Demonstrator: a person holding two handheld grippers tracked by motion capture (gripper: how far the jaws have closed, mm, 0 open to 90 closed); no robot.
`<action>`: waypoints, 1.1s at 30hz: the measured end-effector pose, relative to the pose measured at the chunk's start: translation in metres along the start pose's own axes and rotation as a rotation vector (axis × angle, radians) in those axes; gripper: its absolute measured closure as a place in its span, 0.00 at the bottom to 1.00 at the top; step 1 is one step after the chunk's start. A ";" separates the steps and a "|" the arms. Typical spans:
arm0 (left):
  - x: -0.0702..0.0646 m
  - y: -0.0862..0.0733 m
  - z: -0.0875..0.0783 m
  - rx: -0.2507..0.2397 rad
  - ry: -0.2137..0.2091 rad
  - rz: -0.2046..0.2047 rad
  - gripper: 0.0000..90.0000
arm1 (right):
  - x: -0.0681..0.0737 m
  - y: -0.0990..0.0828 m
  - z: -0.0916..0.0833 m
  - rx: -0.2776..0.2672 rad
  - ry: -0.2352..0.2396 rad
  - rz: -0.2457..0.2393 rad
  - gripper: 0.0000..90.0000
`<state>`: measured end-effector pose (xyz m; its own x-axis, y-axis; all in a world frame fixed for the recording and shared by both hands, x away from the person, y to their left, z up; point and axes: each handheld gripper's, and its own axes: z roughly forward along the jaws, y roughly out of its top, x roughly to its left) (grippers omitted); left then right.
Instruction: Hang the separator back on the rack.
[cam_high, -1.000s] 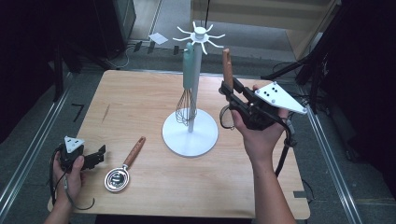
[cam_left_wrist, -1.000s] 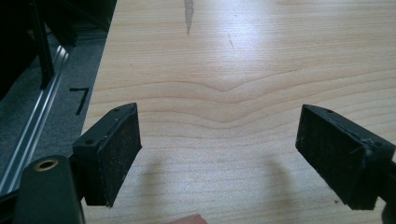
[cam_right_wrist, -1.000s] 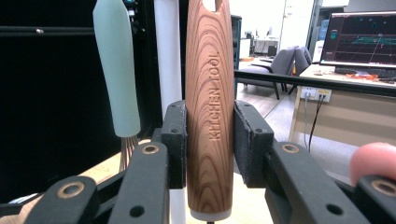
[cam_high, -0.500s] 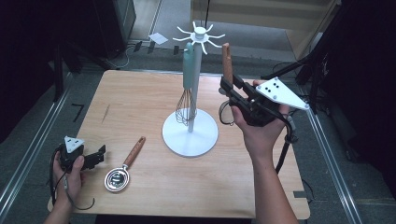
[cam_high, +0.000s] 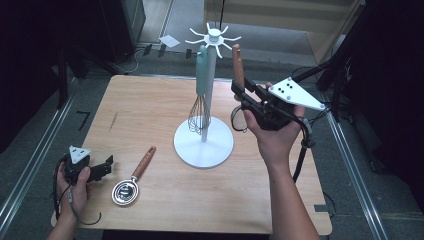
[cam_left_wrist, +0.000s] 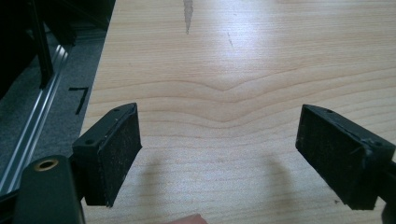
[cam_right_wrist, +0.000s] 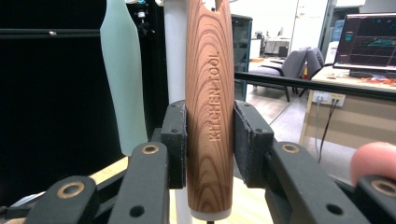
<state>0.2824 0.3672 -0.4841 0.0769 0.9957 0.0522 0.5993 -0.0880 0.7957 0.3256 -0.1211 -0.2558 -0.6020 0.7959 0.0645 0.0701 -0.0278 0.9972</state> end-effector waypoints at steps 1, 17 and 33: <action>0.000 0.000 0.000 0.000 0.000 0.000 0.17 | 0.000 0.000 0.000 0.000 0.003 0.002 0.77; 0.000 0.000 0.000 0.001 0.000 0.001 0.17 | -0.002 0.005 -0.002 -0.010 -0.020 0.031 0.84; 0.000 0.000 0.000 0.005 -0.002 0.000 0.17 | -0.004 0.022 0.022 -0.017 -0.028 0.052 1.00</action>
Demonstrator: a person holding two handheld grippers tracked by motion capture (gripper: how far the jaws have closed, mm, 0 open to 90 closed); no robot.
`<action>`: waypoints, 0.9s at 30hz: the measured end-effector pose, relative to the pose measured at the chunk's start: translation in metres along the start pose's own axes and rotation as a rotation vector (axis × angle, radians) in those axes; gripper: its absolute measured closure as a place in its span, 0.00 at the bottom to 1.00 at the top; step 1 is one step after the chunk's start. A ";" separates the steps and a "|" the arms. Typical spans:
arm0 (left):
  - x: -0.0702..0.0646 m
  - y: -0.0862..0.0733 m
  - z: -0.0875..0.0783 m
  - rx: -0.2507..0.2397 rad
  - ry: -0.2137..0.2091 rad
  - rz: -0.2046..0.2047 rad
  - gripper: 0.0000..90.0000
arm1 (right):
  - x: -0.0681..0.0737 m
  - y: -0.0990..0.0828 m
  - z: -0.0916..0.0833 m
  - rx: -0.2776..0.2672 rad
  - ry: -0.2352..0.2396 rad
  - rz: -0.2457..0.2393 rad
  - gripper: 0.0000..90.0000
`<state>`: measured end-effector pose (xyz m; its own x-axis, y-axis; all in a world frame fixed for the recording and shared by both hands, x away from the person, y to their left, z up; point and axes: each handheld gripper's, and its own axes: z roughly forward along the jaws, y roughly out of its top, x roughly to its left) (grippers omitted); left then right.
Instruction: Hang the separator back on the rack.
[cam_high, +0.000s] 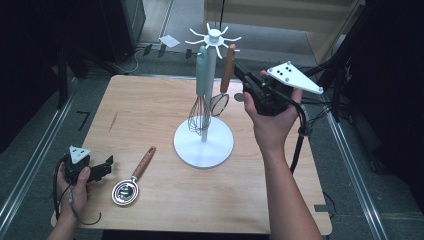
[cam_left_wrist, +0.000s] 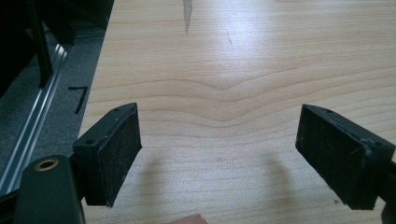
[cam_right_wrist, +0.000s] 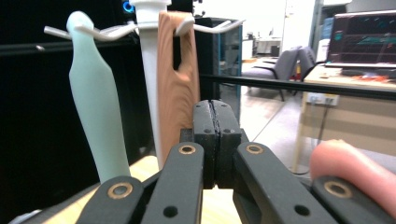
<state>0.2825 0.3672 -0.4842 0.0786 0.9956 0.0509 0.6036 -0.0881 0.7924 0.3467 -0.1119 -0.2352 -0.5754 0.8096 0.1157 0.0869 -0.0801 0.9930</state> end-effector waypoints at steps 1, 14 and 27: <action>0.000 0.000 0.000 0.001 0.000 0.000 0.17 | -0.001 0.001 0.003 0.002 0.002 0.004 1.00; 0.000 0.000 0.000 -0.002 -0.001 0.001 0.17 | -0.003 0.002 0.007 0.006 0.033 0.018 1.00; 0.000 0.000 0.000 -0.002 -0.001 0.002 0.17 | -0.003 0.001 0.015 0.022 0.032 -0.008 1.00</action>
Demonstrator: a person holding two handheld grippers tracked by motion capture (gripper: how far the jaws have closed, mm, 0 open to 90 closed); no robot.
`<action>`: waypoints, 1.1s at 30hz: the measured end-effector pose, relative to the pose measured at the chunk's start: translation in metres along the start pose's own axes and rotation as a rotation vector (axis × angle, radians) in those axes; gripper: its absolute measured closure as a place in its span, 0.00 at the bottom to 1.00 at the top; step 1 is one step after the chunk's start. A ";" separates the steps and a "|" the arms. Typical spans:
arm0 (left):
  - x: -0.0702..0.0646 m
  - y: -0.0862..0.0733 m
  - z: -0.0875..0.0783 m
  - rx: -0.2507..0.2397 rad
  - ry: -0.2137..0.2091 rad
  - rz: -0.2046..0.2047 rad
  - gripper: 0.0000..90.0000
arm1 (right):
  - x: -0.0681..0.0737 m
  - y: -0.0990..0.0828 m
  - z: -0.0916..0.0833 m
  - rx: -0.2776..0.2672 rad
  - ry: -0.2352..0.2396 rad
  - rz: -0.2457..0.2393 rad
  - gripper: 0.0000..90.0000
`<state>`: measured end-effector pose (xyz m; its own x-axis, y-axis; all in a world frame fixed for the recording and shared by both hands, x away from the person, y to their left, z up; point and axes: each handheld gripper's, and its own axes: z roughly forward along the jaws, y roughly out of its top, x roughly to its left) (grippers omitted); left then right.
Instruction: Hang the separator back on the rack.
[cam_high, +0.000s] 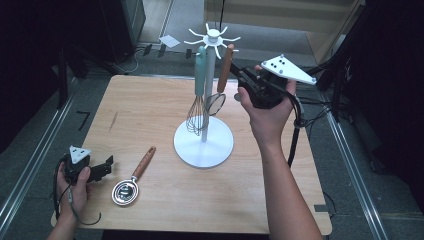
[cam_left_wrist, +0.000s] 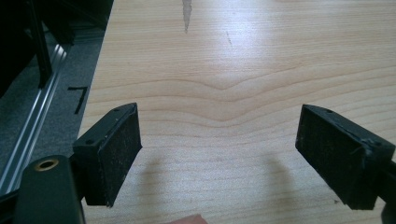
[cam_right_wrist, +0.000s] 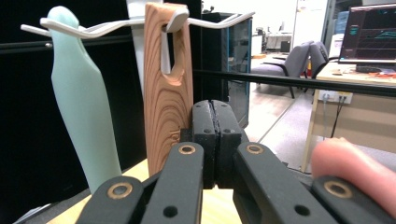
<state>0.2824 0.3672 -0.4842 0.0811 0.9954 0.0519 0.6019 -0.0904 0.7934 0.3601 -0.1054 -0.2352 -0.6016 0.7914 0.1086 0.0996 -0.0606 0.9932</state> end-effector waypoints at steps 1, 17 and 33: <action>0.000 0.000 0.000 0.000 0.000 0.000 0.17 | 0.001 0.000 0.000 -0.001 0.003 -0.001 1.00; 0.000 0.000 0.000 0.000 0.000 0.001 0.17 | 0.013 -0.002 -0.004 -0.003 0.034 -0.027 1.00; 0.000 0.000 0.000 0.001 0.002 0.004 0.17 | 0.032 -0.007 0.002 0.010 0.080 -0.036 1.00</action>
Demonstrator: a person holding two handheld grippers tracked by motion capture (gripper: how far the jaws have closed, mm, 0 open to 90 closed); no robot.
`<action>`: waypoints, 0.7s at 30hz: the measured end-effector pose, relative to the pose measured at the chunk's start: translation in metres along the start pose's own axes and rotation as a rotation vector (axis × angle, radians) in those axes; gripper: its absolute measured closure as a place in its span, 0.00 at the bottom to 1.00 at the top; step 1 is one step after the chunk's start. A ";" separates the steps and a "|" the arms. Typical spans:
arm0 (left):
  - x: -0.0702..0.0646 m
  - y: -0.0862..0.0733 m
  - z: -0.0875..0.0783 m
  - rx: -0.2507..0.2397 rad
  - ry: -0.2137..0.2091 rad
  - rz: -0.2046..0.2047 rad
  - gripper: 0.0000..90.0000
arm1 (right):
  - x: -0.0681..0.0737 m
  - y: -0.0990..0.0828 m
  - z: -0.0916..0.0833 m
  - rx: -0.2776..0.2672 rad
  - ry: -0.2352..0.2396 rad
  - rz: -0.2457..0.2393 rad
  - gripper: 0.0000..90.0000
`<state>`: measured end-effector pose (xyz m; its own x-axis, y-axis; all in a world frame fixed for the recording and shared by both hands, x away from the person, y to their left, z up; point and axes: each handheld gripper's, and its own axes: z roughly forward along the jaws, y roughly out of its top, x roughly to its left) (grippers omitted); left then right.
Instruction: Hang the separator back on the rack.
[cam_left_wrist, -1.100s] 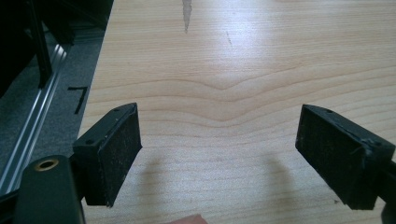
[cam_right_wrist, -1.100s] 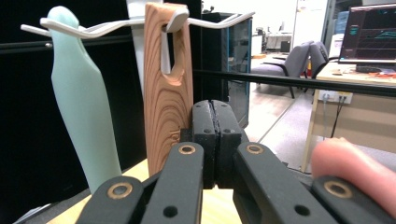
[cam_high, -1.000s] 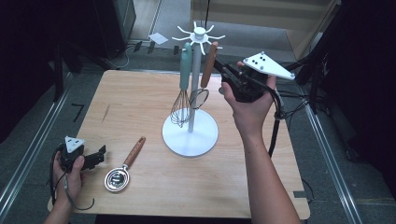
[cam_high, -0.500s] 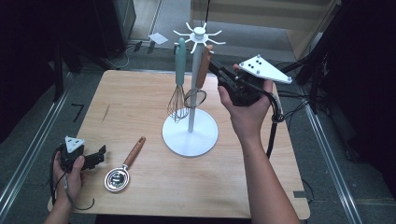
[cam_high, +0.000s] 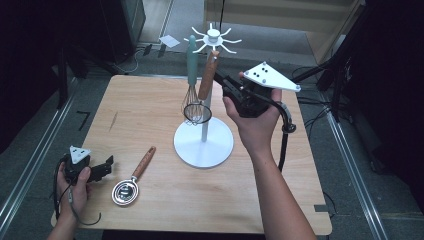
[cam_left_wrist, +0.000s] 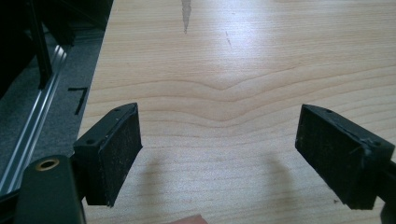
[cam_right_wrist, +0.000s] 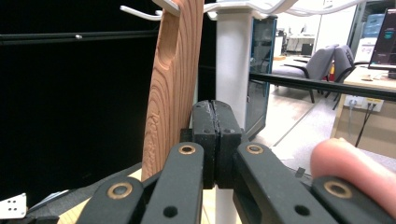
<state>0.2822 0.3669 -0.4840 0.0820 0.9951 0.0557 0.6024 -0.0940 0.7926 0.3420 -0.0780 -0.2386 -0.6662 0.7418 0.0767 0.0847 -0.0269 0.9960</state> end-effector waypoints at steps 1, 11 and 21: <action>0.000 0.000 0.000 0.000 -0.001 -0.001 0.17 | 0.001 0.000 0.001 -0.002 0.002 0.000 1.00; 0.000 0.000 0.000 0.000 -0.001 -0.001 0.17 | 0.010 -0.002 0.006 0.012 0.016 -0.013 1.00; 0.000 0.000 0.000 -0.001 -0.003 0.000 0.17 | 0.001 -0.006 0.000 0.018 -0.021 -0.010 1.00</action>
<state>0.2821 0.3666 -0.4840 0.0845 0.9949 0.0541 0.6018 -0.0943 0.7931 0.3408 -0.0776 -0.2448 -0.6518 0.7556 0.0652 0.0910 -0.0075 0.9958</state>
